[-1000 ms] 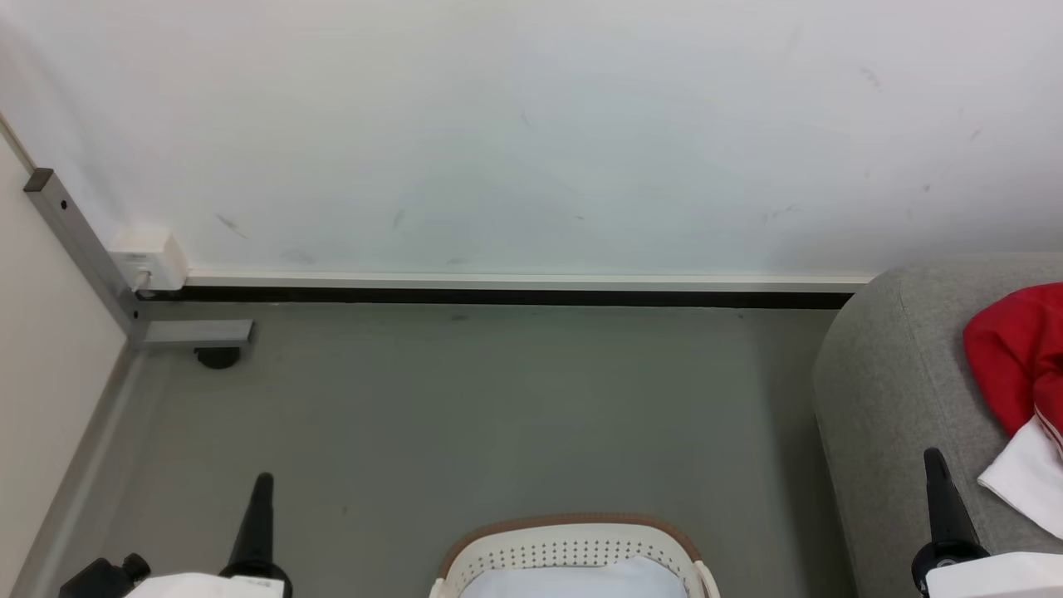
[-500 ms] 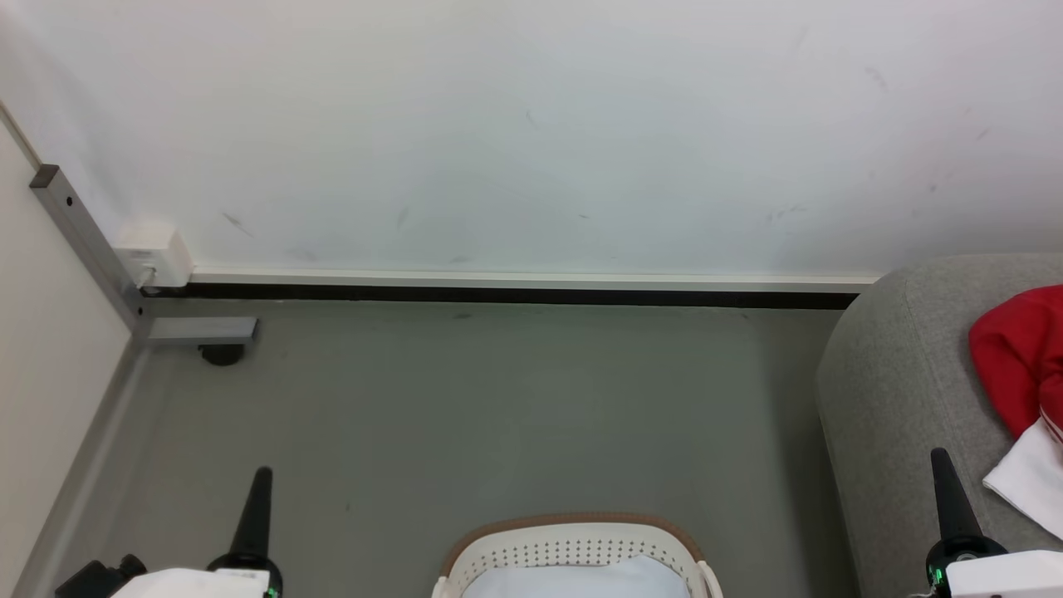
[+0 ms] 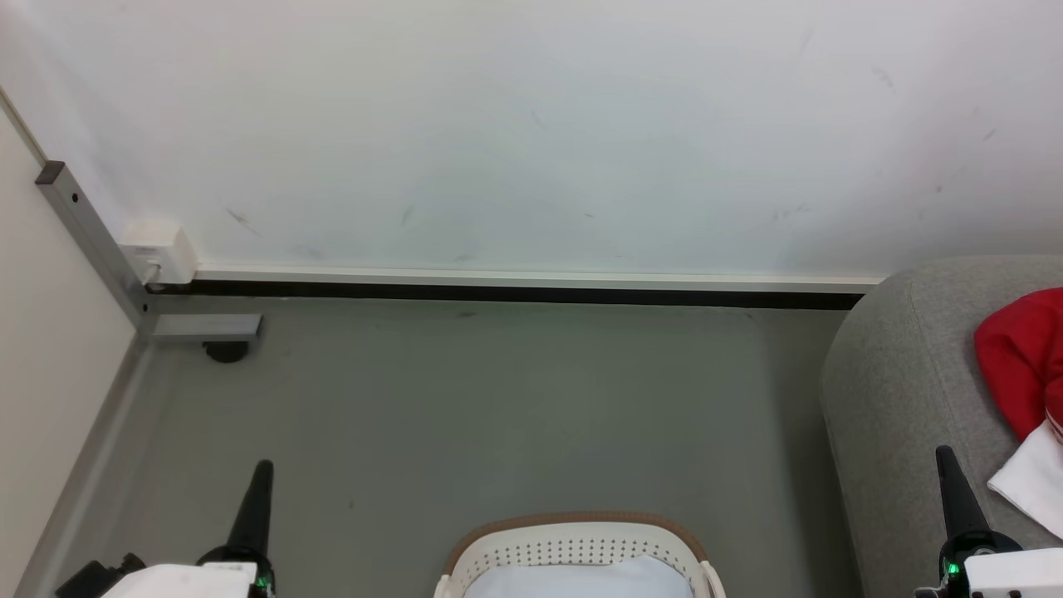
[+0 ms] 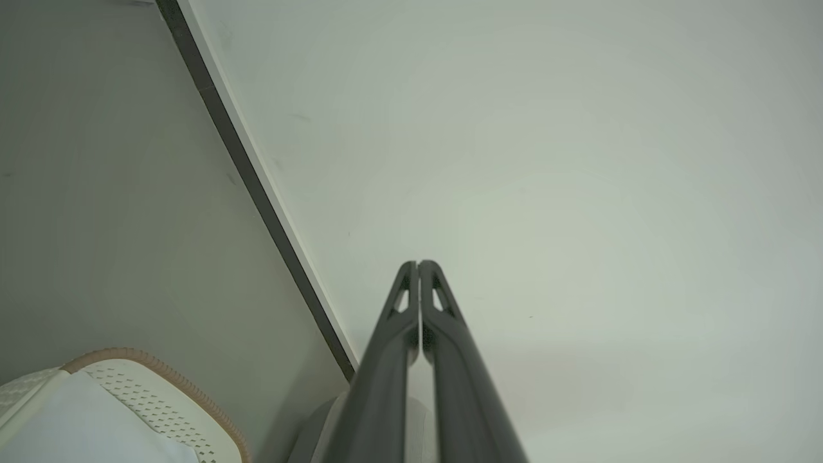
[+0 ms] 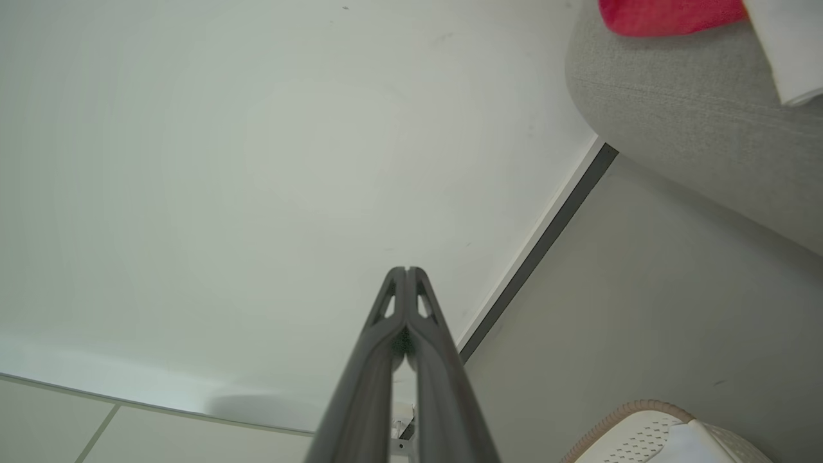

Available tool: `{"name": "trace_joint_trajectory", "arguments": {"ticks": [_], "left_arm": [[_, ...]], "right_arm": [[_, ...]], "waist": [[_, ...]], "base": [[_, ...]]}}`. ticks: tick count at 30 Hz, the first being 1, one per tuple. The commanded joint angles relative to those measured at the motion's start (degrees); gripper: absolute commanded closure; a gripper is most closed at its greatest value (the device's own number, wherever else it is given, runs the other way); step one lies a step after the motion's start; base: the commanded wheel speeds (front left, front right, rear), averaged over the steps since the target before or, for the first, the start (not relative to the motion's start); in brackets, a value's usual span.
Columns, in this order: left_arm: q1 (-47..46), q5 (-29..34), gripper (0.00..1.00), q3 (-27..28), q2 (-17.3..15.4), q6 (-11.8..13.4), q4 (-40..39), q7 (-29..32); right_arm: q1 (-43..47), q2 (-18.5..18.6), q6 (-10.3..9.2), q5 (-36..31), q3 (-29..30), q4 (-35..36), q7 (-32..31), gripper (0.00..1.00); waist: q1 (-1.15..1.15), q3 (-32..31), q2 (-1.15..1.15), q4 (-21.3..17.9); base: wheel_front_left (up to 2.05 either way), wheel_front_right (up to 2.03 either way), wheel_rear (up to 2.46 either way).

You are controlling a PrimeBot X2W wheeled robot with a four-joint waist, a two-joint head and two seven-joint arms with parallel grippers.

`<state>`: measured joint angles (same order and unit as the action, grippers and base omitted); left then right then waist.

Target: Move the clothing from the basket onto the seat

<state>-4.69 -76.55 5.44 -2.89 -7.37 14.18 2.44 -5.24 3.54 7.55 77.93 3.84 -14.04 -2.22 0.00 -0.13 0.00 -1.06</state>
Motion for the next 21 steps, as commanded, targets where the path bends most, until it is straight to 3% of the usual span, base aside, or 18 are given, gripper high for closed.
{"name": "trace_joint_trajectory", "arguments": {"ticks": [1,21], "left_arm": [[-0.84,-1.09,1.0,0.33,-0.22,-0.16,-0.4,0.26],[-1.44,-10.01,1.0,0.87,-0.11,-0.19,-0.26,2.55]], "right_arm": [[-1.02,0.01,-0.08,0.99,0.34,0.26,-0.21,1.0],[-1.11,-0.31,-0.1,9.13,1.71,0.12,-2.67,1.0]], "waist": [[0.0,0.01,0.0,0.02],[0.0,0.17,0.0,0.59]], "base": [[0.0,0.0,0.0],[0.0,0.0,0.0]]}}
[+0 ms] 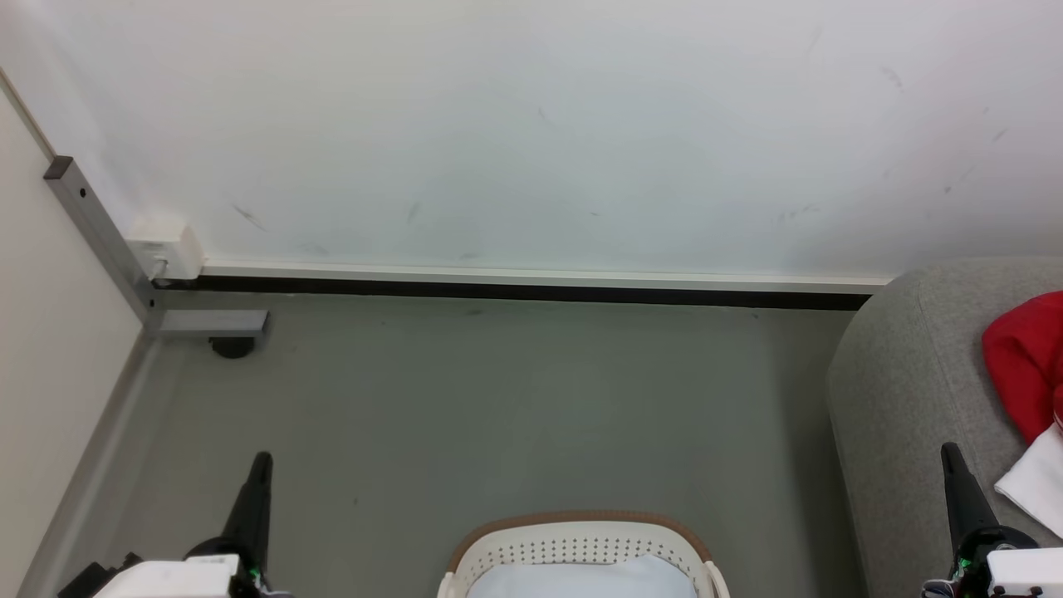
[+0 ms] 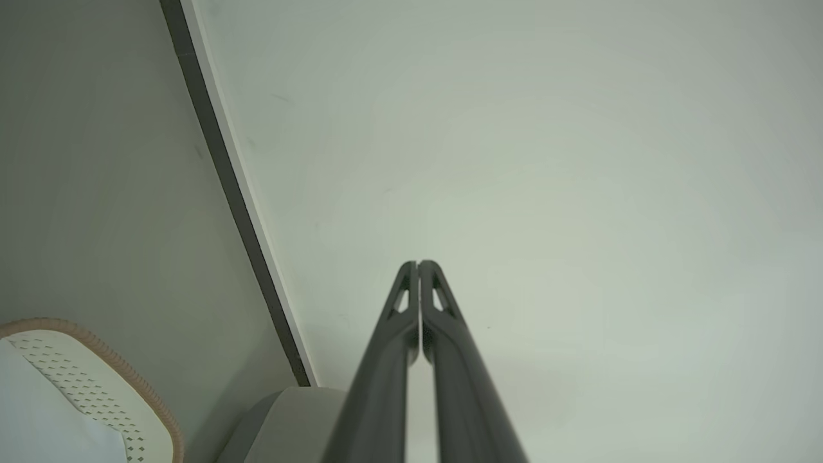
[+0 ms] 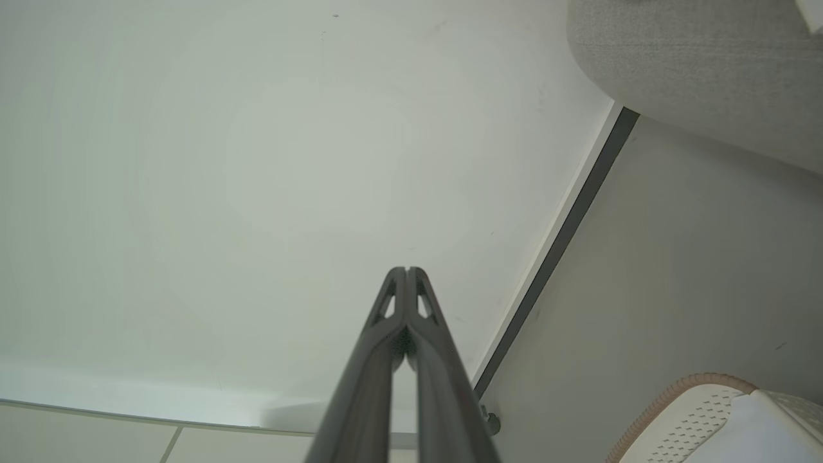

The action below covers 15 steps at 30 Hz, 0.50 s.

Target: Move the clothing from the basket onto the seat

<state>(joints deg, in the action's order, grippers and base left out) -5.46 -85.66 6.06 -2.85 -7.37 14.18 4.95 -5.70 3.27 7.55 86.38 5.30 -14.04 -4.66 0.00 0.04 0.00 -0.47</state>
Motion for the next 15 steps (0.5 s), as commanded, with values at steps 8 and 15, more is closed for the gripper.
{"name": "trace_joint_trajectory", "arguments": {"ticks": [8,15], "left_arm": [[-0.89,-4.09,1.0,0.45,-0.12,-0.21,-0.21,1.05],[-1.05,-6.56,1.0,0.59,-0.08,-0.21,-0.15,1.69]], "right_arm": [[-0.75,-0.16,-0.11,3.54,0.74,0.06,-1.06,1.0],[-0.84,-0.24,-0.12,6.02,1.18,0.01,-1.86,1.0]], "waist": [[0.0,0.06,0.0,0.23],[0.0,0.12,0.0,0.43]], "base": [[0.0,0.0,0.0],[0.0,0.0,0.0]]}}
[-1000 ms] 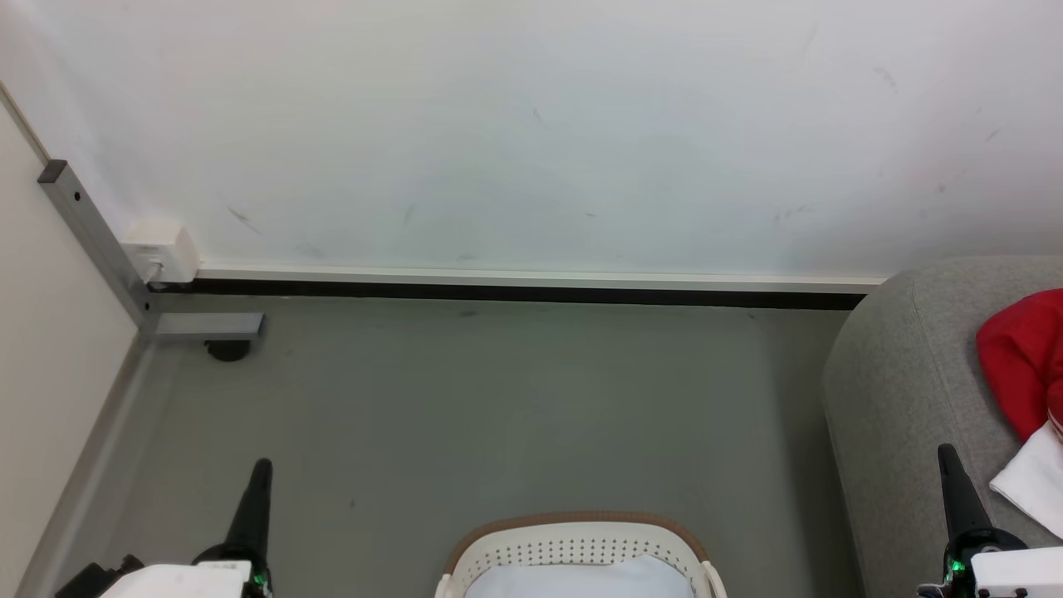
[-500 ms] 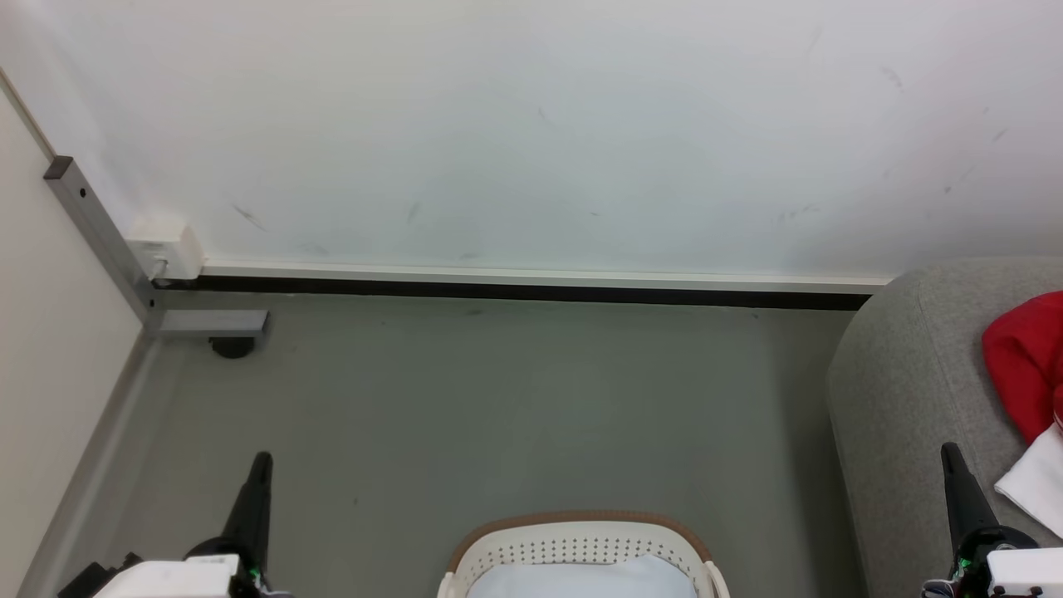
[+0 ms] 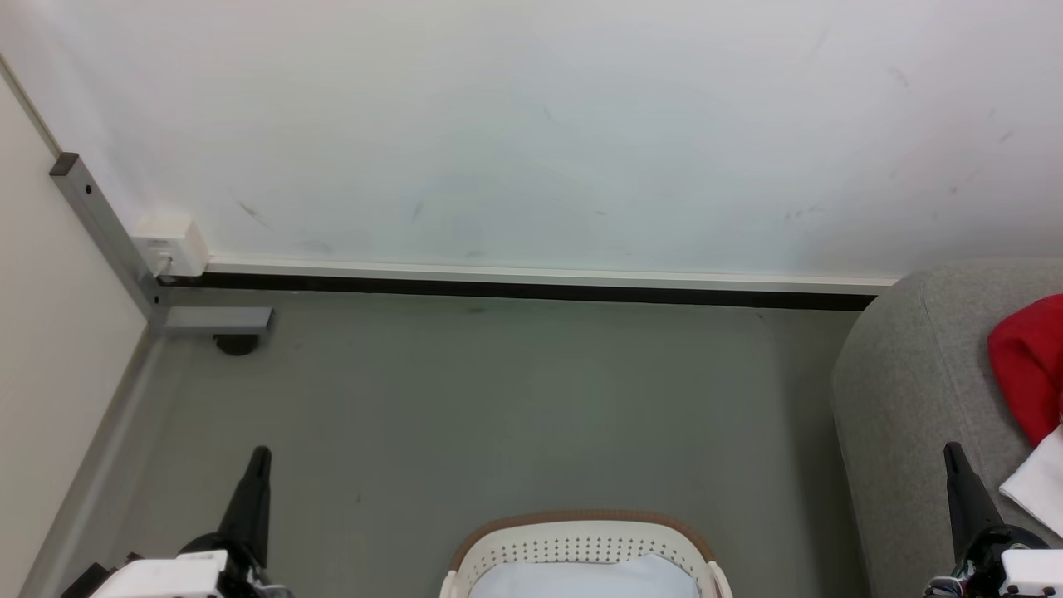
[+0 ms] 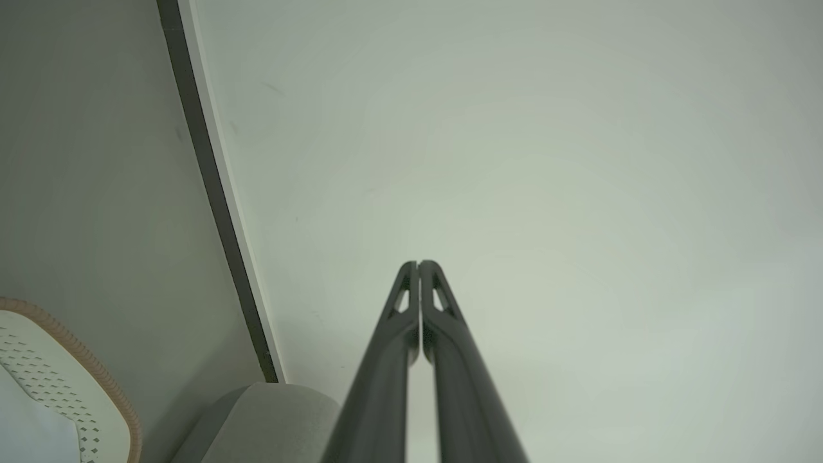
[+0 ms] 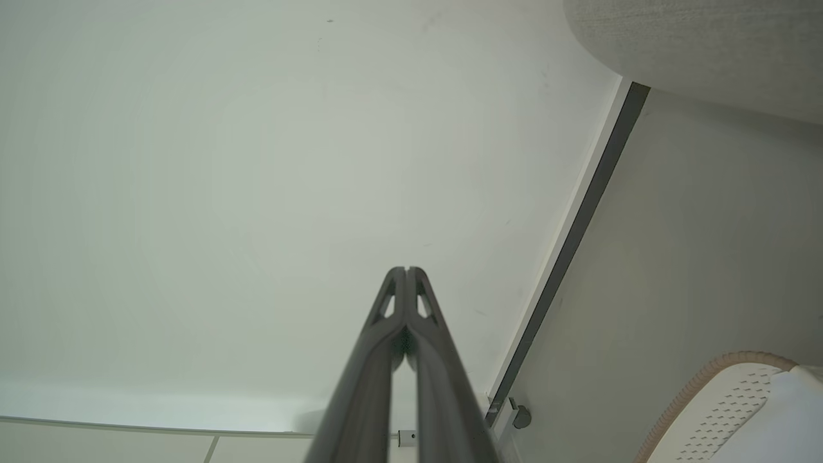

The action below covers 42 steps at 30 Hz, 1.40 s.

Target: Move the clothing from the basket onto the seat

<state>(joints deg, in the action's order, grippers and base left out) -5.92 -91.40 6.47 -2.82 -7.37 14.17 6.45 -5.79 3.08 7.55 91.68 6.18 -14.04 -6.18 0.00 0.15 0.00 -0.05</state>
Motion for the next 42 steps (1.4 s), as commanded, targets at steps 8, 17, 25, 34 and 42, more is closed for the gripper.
{"name": "trace_joint_trajectory", "arguments": {"ticks": [8,17,25,34,42], "left_arm": [[-0.6,-1.33,1.0,0.2,-0.1,-0.21,-0.13,0.33],[-0.59,-1.34,1.0,0.19,-0.1,-0.21,-0.14,0.32],[-0.59,-1.34,1.0,0.19,-0.1,-0.21,-0.14,0.32],[-0.59,-1.35,1.0,0.18,-0.1,-0.21,-0.14,0.31],[-0.59,-1.35,1.0,0.18,-0.1,-0.21,-0.15,0.31]], "right_arm": [[-0.75,-0.09,-0.12,0.9,0.38,0.0,-0.35,1.0],[-0.75,-0.11,-0.12,0.85,0.41,0.0,-0.39,1.0],[-0.75,-0.13,-0.12,0.82,0.43,0.0,-0.41,1.0],[-0.75,-0.14,-0.12,0.79,0.45,0.0,-0.44,1.0],[-0.76,-0.15,-0.12,0.76,0.46,-0.01,-0.47,1.0]], "waist": [[0.0,0.01,0.0,0.05],[0.0,0.01,0.0,0.05],[0.0,0.01,0.0,0.05],[0.0,0.01,0.0,0.05],[0.0,0.01,0.0,0.05]], "base": [[0.0,0.0,0.0],[0.0,0.0,0.0],[0.0,0.0,0.0],[0.0,0.0,0.0],[0.0,0.0,0.0]]}}
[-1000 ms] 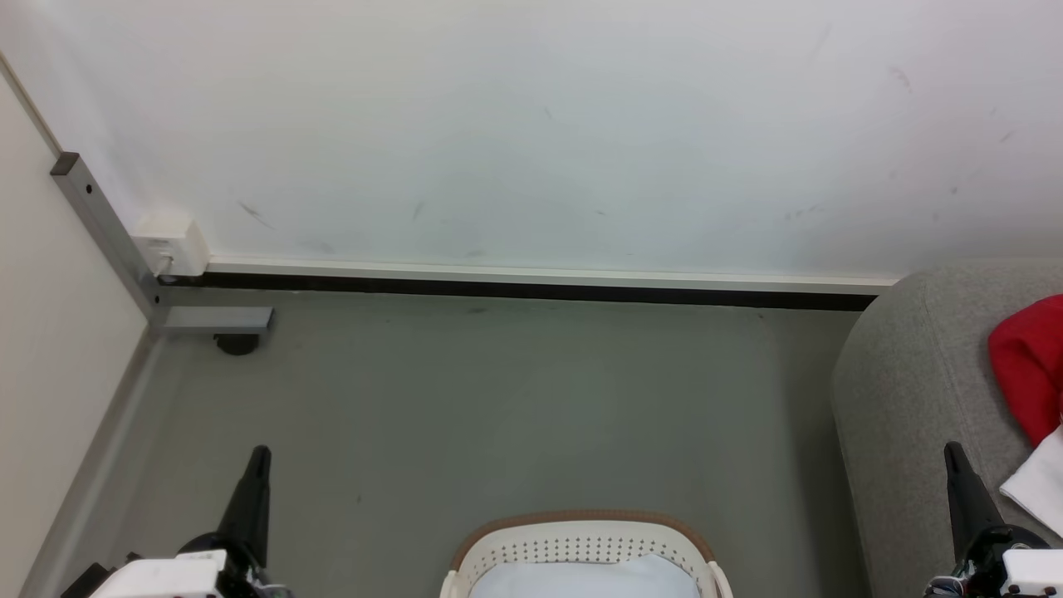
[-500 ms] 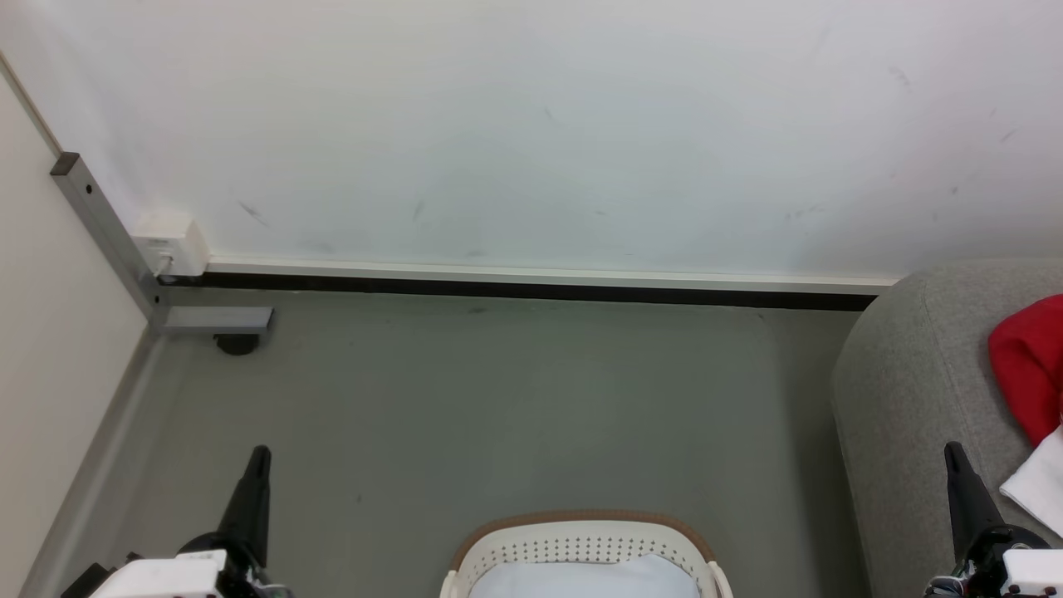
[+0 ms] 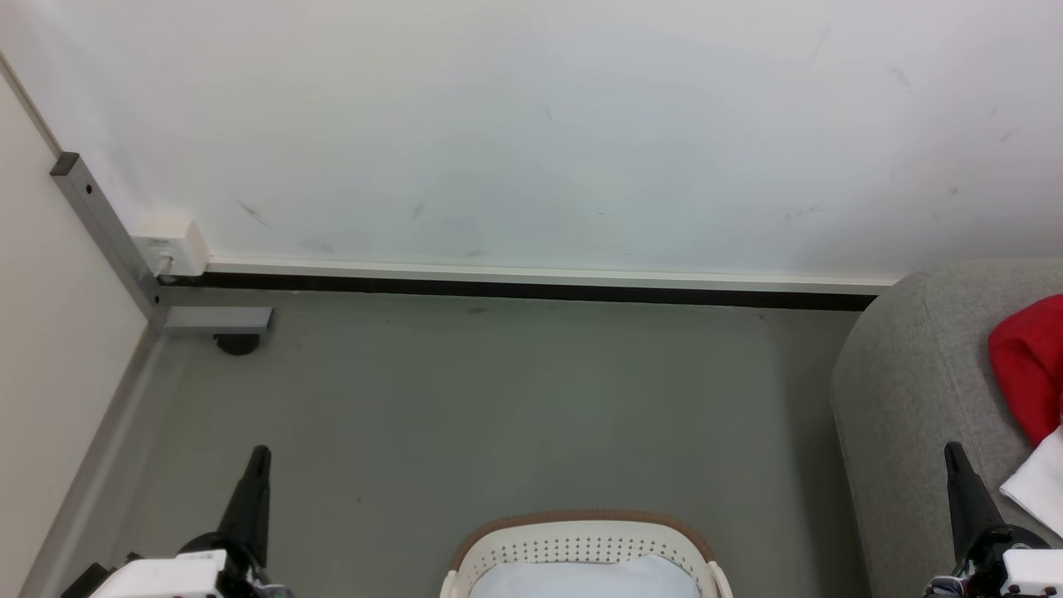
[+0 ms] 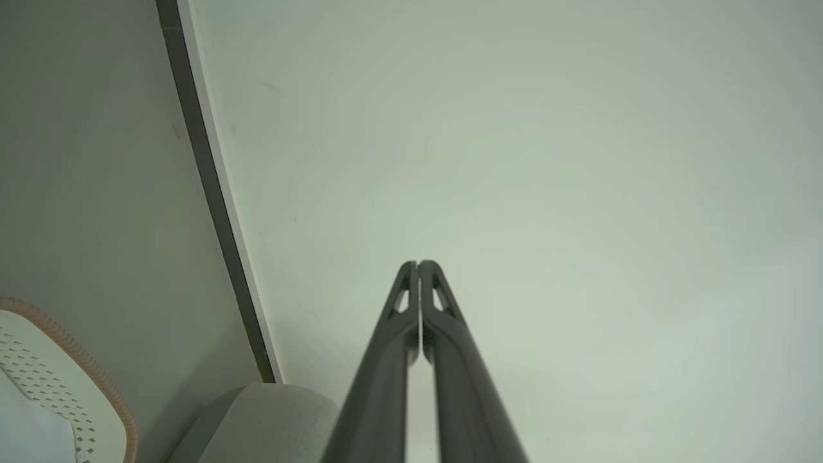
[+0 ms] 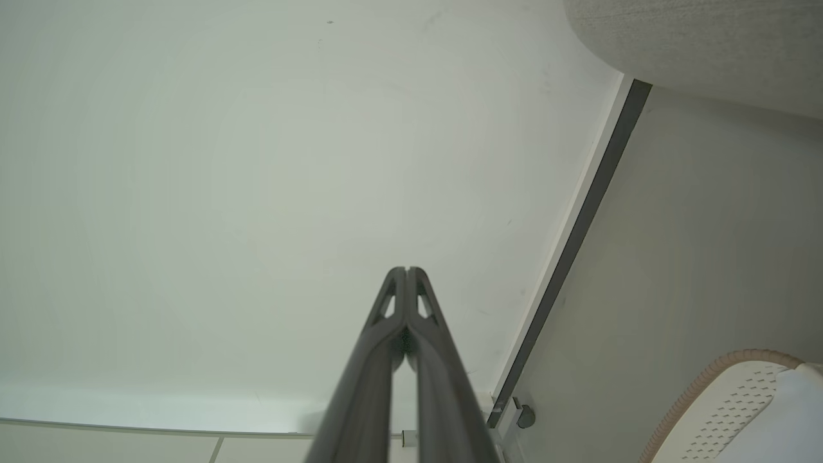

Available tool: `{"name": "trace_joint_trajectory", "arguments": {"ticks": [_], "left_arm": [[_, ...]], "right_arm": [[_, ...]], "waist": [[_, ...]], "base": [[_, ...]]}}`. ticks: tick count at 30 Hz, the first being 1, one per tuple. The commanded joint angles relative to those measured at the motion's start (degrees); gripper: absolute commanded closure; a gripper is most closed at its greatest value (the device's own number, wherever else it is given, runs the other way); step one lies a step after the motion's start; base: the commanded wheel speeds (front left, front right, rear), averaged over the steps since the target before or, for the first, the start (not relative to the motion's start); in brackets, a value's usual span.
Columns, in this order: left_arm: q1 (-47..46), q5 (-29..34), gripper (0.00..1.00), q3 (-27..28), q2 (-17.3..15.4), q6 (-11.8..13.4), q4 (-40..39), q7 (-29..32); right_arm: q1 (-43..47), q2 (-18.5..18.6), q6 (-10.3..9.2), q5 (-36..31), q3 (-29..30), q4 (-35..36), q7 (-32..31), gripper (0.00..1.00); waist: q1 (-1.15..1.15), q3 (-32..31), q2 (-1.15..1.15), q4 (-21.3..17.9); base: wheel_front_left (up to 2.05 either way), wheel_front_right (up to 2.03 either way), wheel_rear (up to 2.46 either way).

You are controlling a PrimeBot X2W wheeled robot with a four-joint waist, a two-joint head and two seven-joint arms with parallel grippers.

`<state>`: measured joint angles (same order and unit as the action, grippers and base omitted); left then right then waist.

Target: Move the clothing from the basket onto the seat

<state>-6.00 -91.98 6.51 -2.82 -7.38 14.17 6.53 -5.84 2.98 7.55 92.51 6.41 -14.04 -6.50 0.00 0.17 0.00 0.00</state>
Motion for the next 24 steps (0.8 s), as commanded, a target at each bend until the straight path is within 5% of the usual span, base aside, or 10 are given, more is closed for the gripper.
{"name": "trace_joint_trajectory", "arguments": {"ticks": [1,24], "left_arm": [[-0.51,-0.77,1.0,0.13,-0.1,-0.2,-0.15,0.23],[-0.5,-0.78,1.0,0.12,-0.1,-0.2,-0.15,0.23]], "right_arm": [[-0.71,-0.05,-0.12,-0.08,0.24,-0.01,-0.15,1.0],[-0.71,-0.06,-0.12,-0.14,0.27,-0.01,-0.2,1.0]], "waist": [[0.0,0.0,0.0,0.0],[0.0,0.0,0.0,0.0]], "base": [[0.0,0.0,0.0],[0.0,0.0,0.0]]}}
